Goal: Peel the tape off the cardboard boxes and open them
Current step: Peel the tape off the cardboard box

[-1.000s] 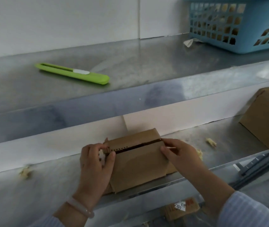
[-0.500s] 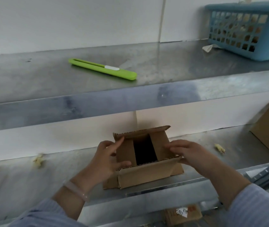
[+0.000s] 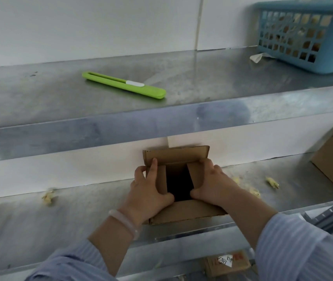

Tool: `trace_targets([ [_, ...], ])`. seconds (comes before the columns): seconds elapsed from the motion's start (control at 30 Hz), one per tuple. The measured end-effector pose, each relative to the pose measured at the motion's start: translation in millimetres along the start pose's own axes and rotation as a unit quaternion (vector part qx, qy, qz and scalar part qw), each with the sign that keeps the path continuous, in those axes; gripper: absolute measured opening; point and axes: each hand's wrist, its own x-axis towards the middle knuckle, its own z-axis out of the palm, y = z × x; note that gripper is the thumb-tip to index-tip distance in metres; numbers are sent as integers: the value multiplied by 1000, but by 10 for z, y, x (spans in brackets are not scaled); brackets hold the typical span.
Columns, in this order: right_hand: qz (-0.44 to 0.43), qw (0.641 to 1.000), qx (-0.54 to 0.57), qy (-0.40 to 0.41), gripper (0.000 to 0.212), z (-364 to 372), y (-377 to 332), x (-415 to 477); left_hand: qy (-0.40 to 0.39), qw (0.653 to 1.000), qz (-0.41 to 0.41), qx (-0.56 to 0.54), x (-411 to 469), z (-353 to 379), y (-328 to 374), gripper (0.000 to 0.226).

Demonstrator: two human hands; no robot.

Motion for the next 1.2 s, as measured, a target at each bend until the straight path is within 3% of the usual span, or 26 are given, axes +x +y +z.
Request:
trace_targets([
  [0.1, 0, 994, 105, -18, 77, -101, 102, -74, -8, 984, 50, -169, -131, -146, -28, 76],
  [0.2, 0, 955, 295, 6, 54, -223, 170, -154, -3, 977, 86, -197, -296, -353, -95, 81],
  [0.3, 14, 862, 507, 7, 49, -314, 264, -231, -31, 979, 121, -158, -420, -468, -225, 83],
  [0.4, 9, 769, 628, -116, 44, -299, 437, -313, -78, 984, 148, -68, -551, -461, -374, 86],
  [0.47, 38, 710, 683, -166, 53, -300, 551, -325, -98, 979, 176, -15, -629, -404, -474, 88],
  [0.5, 62, 700, 691, -169, 66, -303, 619, -306, -103, 977, 186, 4, -664, -376, -511, 88],
  [0.57, 104, 735, 649, -165, 83, -347, 704, -305, -118, 970, 207, 48, -712, -321, -548, 90],
  [0.67, 114, 844, 494, -177, 56, -322, 698, -342, -143, 953, 249, 101, -721, -228, -591, 87],
  [0.7, 113, 863, 464, -164, 43, -268, 680, -342, -143, 950, 257, 106, -712, -187, -629, 83],
  [0.77, 109, 870, 461, -137, 32, -120, 663, -320, -128, 949, 267, 110, -678, -99, -725, 73],
  [0.97, 88, 850, 502, -134, 40, 425, 644, -325, -73, 961, 204, 174, -498, 168, -857, 63],
  [1.07, 98, 890, 434, -94, 38, 638, 653, -195, -78, 959, 146, 228, -298, 394, -868, 80],
  [1.2, 87, 971, 220, -25, 56, 749, 690, -6, -79, 947, 98, 294, -97, 612, -972, 99],
])
